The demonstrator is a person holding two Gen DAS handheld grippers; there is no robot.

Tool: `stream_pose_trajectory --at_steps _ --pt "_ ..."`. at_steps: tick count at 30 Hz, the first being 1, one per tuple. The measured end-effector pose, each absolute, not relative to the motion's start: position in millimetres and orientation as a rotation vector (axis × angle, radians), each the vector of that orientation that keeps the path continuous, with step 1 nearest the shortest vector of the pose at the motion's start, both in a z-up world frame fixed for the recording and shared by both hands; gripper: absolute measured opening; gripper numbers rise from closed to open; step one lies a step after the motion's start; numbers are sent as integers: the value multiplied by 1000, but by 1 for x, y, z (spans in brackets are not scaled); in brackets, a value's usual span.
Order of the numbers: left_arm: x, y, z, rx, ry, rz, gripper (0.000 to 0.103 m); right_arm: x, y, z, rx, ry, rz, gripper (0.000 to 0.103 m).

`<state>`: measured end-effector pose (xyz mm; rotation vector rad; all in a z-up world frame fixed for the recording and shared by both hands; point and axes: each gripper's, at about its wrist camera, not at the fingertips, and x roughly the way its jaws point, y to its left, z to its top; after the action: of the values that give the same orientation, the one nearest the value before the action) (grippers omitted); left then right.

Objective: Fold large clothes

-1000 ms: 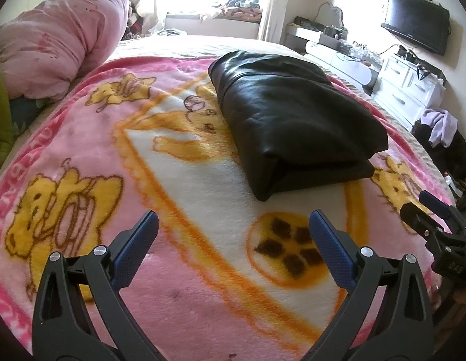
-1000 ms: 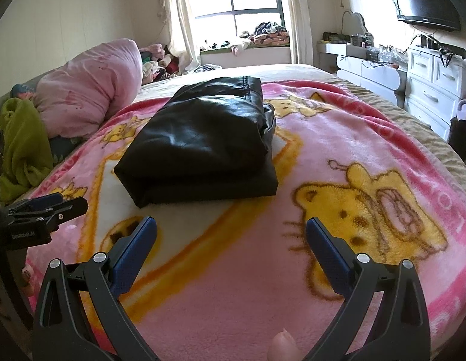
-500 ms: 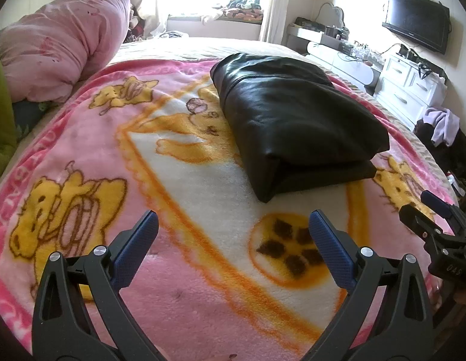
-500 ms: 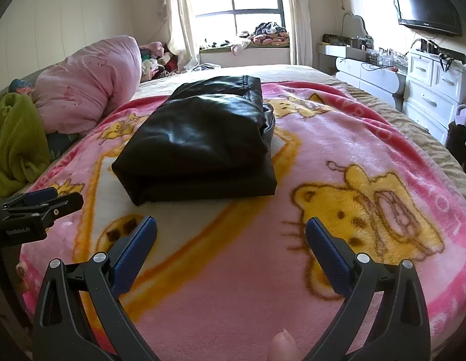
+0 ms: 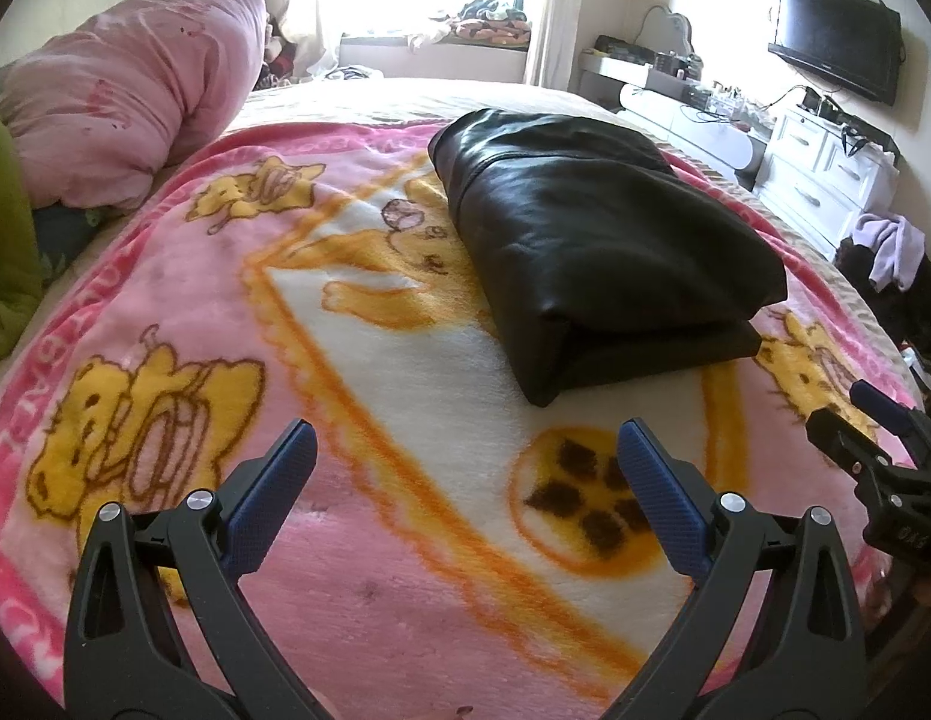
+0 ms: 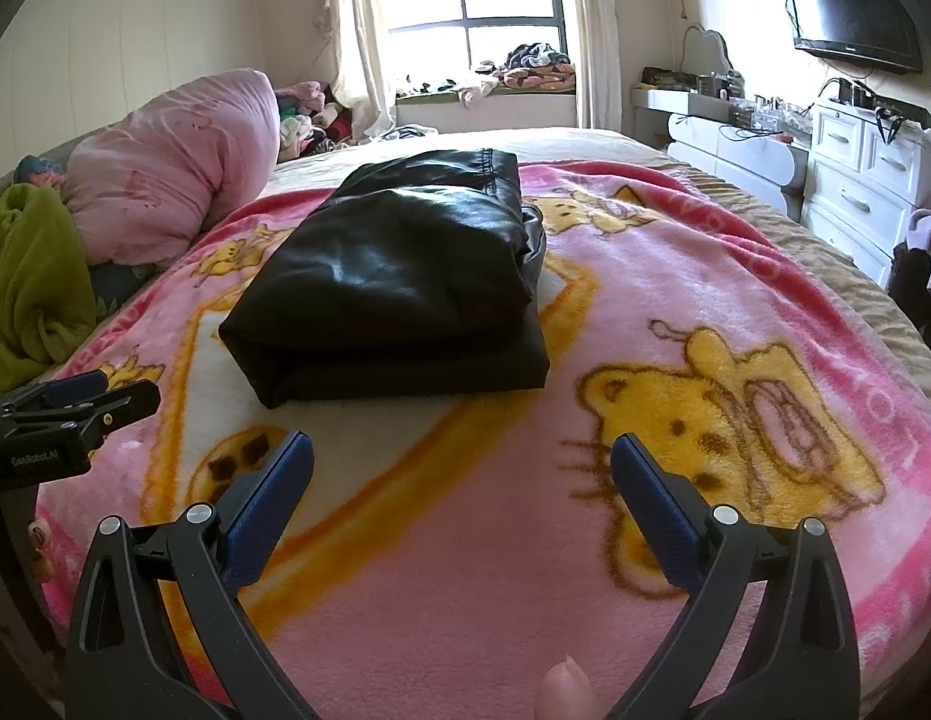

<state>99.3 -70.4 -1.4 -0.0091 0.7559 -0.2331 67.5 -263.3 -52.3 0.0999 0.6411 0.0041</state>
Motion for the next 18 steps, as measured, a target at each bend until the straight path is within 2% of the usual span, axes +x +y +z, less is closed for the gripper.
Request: stream_pose_trajectory --at_steps 6,11,15,18 --pt "100 -71 -3 1 763 -227 94 65 -269 -49 113 633 -22 99" --pt "102 -69 -3 8 765 -210 94 53 -295 -36 231 612 -71 99" --pt "113 -52 -3 -21 798 -186 94 20 -341 -8 296 554 -256 99" --pt "134 -9 -2 -63 859 -156 94 -38 -413 15 327 473 -568 99"
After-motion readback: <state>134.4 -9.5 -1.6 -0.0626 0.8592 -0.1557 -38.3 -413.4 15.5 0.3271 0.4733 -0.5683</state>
